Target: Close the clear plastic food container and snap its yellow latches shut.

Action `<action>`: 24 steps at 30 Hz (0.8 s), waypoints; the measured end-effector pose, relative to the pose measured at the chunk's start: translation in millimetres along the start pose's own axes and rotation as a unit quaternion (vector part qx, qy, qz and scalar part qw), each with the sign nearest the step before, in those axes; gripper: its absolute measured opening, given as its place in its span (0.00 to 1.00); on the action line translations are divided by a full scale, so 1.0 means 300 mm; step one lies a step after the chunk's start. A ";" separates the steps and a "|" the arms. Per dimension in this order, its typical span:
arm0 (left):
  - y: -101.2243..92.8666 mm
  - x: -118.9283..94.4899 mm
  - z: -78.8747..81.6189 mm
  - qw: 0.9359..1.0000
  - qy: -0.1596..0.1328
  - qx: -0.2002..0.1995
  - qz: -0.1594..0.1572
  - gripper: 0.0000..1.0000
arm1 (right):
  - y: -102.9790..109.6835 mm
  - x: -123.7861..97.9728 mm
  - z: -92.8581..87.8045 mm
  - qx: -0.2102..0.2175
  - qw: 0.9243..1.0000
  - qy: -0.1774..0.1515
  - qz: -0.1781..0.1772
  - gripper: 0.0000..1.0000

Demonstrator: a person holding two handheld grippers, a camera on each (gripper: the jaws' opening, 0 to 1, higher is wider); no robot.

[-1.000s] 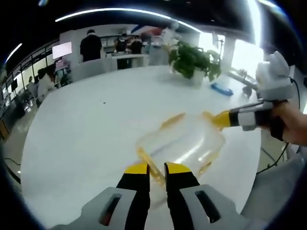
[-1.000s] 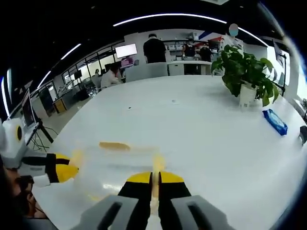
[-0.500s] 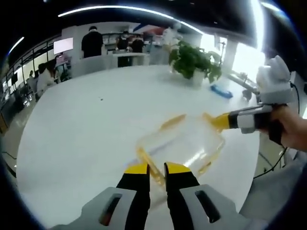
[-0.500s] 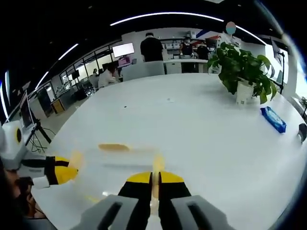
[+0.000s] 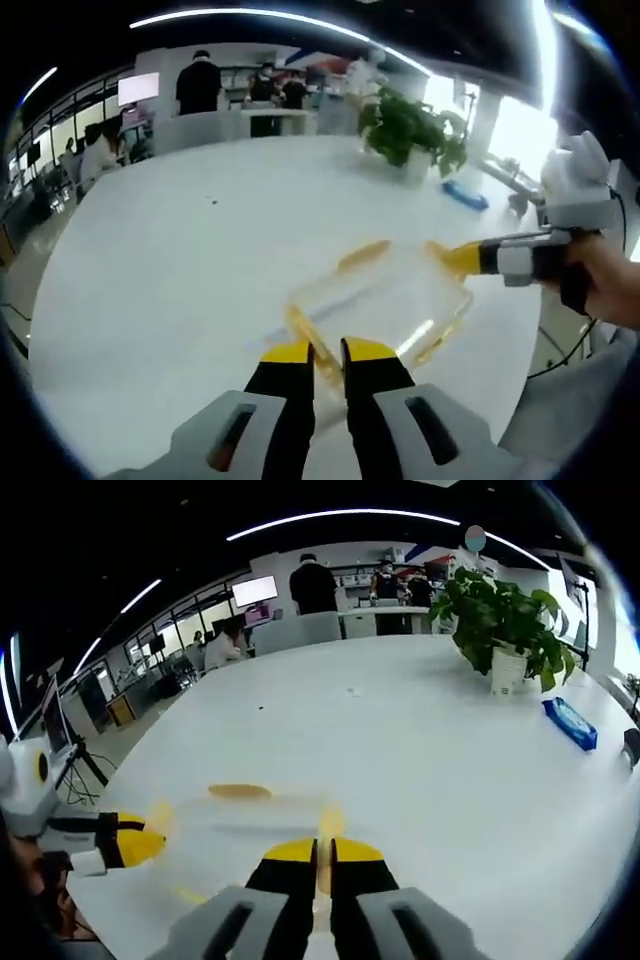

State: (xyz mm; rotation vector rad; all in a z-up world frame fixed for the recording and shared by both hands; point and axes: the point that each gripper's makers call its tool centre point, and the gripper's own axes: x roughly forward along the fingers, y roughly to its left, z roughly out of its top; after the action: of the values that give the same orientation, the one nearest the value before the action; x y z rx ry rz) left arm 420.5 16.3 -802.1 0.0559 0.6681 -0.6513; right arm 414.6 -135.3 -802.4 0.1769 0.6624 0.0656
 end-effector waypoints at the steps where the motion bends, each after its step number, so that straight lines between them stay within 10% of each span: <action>1: 0.000 0.001 -0.004 1.000 0.001 0.001 0.001 0.06 | -0.001 0.000 0.000 0.004 1.000 -0.003 0.001 0.00; 24: 0.012 0.005 0.003 0.999 -0.009 -0.044 0.000 0.06 | -0.002 0.002 0.002 -0.009 1.000 -0.014 -0.004 0.01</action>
State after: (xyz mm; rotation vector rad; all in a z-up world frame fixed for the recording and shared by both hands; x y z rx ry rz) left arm 423.9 18.0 -802.8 -0.0315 0.6778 -0.6214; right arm 415.5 -136.1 -802.3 0.1580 0.6343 0.0605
